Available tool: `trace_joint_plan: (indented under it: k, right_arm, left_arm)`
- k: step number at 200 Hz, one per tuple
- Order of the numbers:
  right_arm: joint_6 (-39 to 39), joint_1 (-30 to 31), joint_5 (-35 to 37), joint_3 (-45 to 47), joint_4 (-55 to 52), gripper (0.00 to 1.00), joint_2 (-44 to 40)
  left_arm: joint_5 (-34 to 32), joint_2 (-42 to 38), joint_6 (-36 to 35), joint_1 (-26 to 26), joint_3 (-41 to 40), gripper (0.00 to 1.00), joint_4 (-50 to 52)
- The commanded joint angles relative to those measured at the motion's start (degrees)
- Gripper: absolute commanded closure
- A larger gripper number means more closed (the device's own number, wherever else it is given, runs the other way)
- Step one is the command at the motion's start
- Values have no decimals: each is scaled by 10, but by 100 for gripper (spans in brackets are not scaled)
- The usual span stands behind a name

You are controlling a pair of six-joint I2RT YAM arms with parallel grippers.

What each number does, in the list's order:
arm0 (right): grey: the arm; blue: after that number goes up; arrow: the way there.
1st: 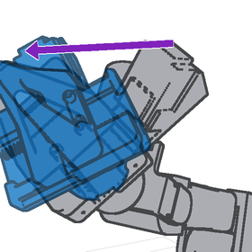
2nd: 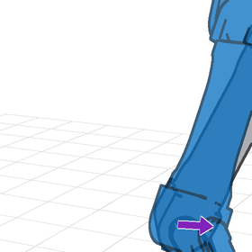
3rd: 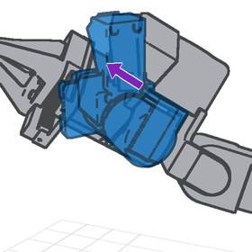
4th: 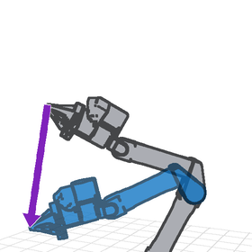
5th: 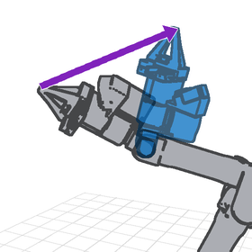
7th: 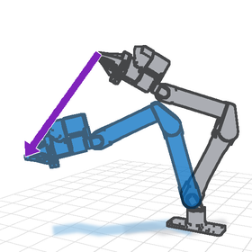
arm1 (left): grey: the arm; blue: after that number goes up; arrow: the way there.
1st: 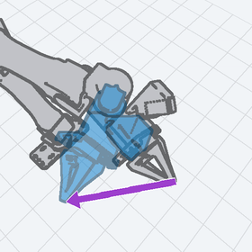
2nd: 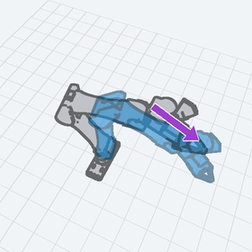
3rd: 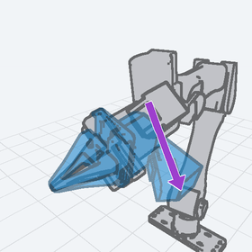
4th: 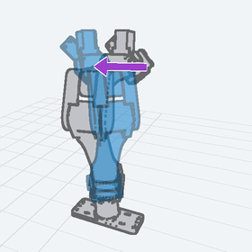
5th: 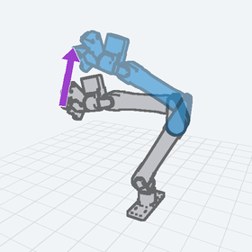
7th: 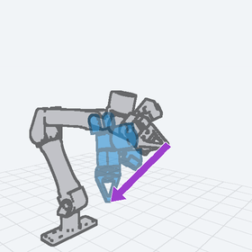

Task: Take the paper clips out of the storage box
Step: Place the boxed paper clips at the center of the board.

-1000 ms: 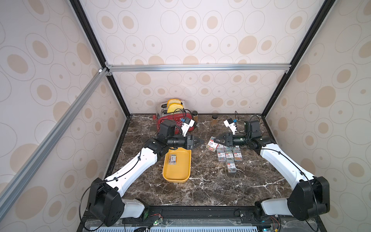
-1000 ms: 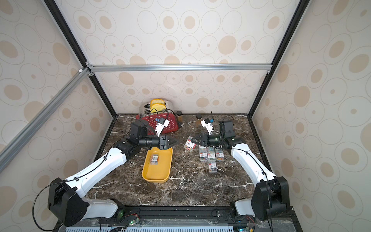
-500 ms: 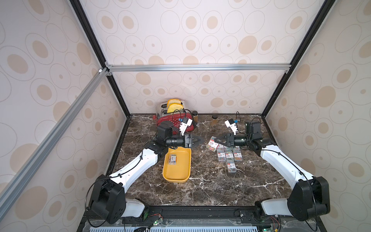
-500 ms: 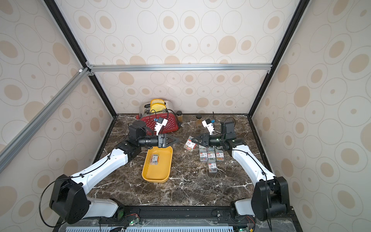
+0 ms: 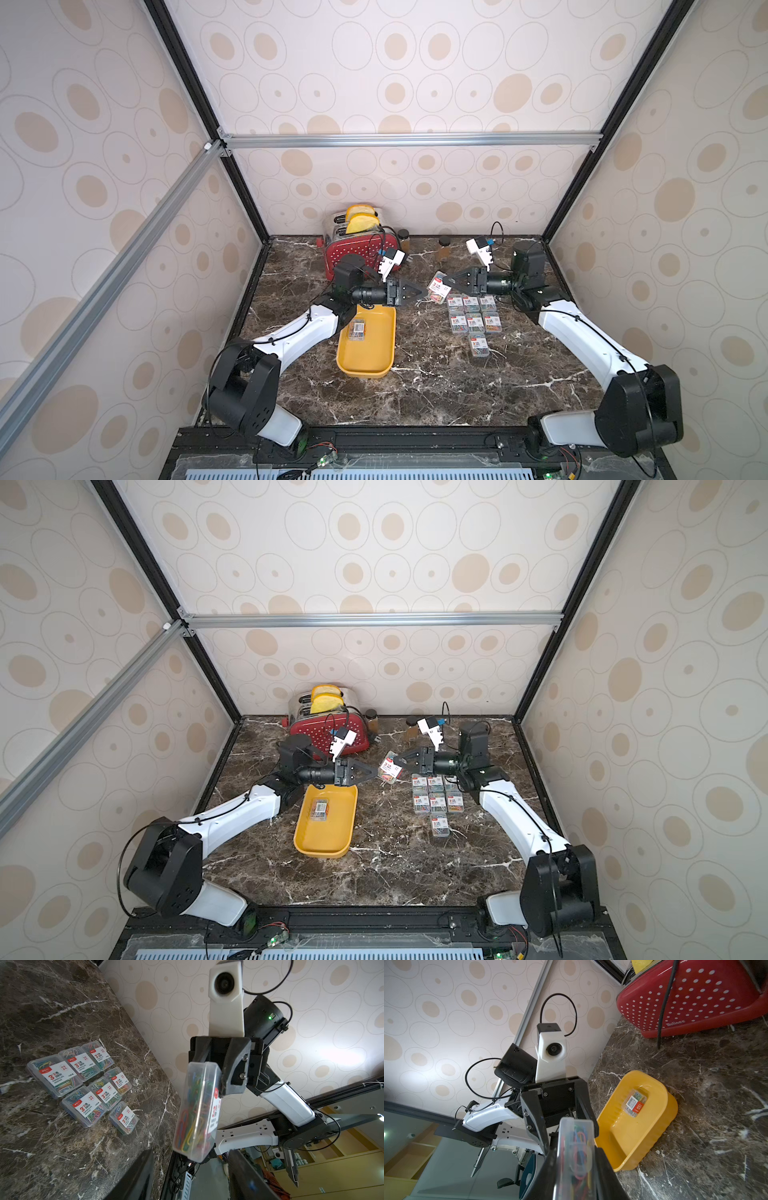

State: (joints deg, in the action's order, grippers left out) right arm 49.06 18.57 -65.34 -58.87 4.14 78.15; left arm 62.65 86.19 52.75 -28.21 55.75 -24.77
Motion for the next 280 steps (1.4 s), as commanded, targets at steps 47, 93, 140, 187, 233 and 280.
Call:
trace_joint_plan:
  k: [47,93,140,187,233,280]
  right_arm:
    - [43,24,-20,-12,72,89,33]
    - [40,29,-19,-18,66,87,45]
    - [-42,31,-2,-44,-50,67,40]
    - [-185,31,120,-125,-295,18,21]
    - [-166,44,228,-152,-372,6,19]
    - [-123,67,282,-141,-378,5,43]
  left_arm:
    - [21,21,2,-16,36,52,-28]
    - [21,21,-13,-16,40,72,-8]
    - [13,20,-70,-17,63,91,52]
    - [-43,17,-172,-19,92,100,194]
    - [-145,23,-276,-49,117,100,311]
    - [-198,26,-295,-64,128,100,317]
